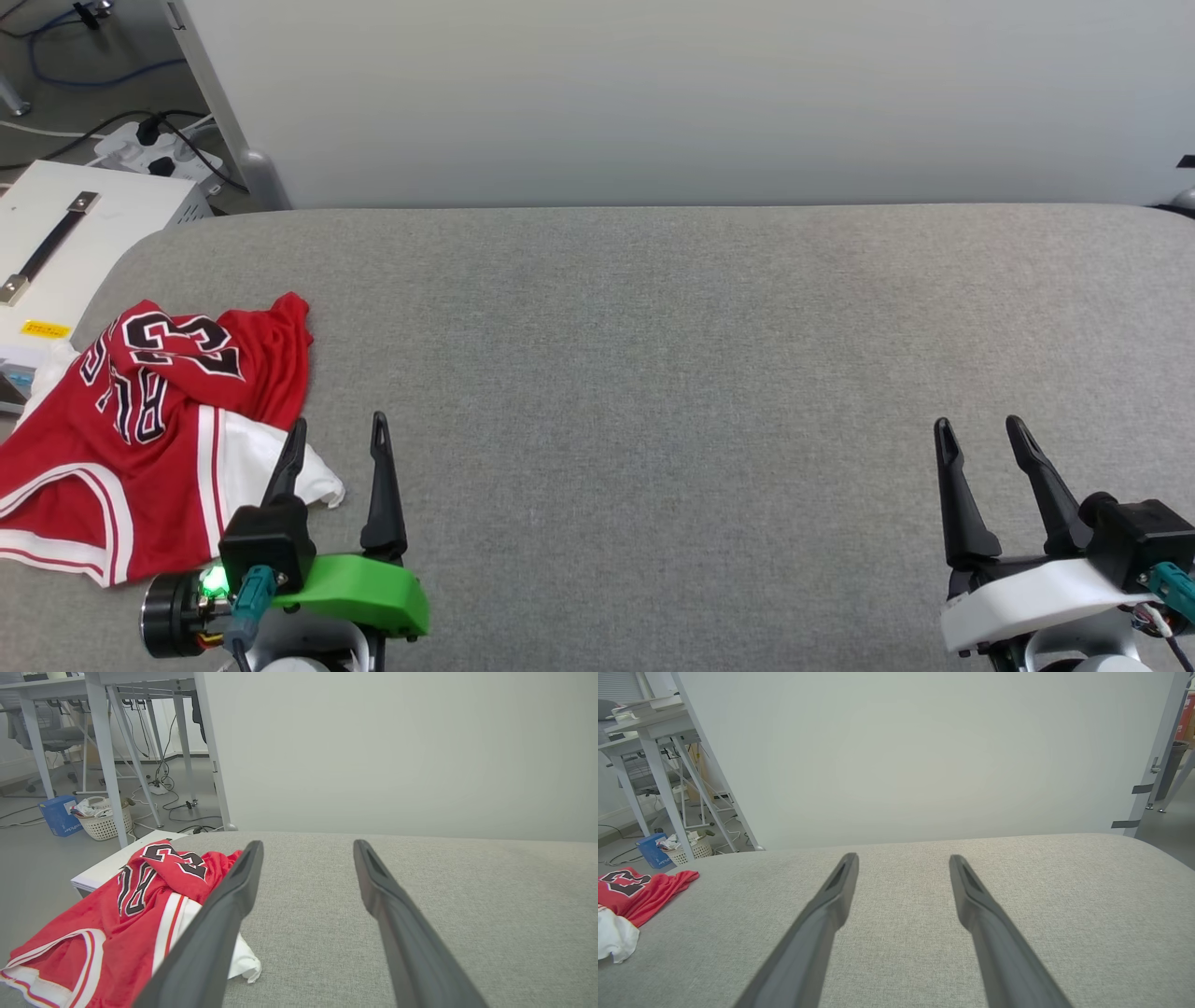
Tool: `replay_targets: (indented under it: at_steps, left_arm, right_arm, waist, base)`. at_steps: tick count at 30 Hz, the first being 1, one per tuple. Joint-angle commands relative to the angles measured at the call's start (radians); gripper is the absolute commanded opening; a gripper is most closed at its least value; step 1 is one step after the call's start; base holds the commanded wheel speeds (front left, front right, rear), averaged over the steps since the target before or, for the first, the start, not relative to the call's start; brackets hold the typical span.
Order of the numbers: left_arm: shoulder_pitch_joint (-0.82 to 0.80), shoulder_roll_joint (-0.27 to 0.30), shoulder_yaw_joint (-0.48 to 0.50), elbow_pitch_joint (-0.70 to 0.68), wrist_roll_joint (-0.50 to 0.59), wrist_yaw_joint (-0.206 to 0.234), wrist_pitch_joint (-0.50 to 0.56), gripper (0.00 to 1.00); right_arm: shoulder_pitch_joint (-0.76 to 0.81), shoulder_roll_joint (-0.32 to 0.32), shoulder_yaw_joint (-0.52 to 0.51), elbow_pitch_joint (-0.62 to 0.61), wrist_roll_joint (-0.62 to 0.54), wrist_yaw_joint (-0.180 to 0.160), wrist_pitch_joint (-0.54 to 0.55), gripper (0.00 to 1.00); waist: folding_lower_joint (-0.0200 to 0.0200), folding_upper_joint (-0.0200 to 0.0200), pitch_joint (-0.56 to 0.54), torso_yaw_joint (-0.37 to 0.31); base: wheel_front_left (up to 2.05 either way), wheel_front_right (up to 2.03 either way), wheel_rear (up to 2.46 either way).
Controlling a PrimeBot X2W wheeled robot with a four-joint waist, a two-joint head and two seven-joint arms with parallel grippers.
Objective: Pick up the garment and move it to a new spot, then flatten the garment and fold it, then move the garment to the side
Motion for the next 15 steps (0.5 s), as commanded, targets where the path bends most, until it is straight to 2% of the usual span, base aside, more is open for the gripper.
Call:
replay_targets:
  at_steps: [1,8,15]
  left_arm:
    - [0.017,-0.003,0.0,0.003,-0.01,0.007,-0.012,1.0]
    - [0.015,-0.003,0.007,0.008,-0.015,0.016,-0.026,1.0]
    - [0.004,-0.003,0.025,0.011,-0.032,0.022,-0.041,1.0]
  right_arm:
    - [0.018,0.001,0.0,-0.009,0.012,-0.001,-0.012,1.0]
    - [0.024,0.001,0.012,-0.013,0.013,-0.001,-0.026,1.0]
    - [0.023,0.001,0.035,-0.02,0.0,-0.001,-0.04,1.0]
  waist:
    - [0.0,0.0,0.0,0.002]
    - [0.0,0.0,0.007,0.029]
    - [0.0,0.0,0.023,0.093]
  base:
    - [0.0,0.0,0.0]
    - [0.0,0.0,0.0]
    - [0.0,0.0,0.0]
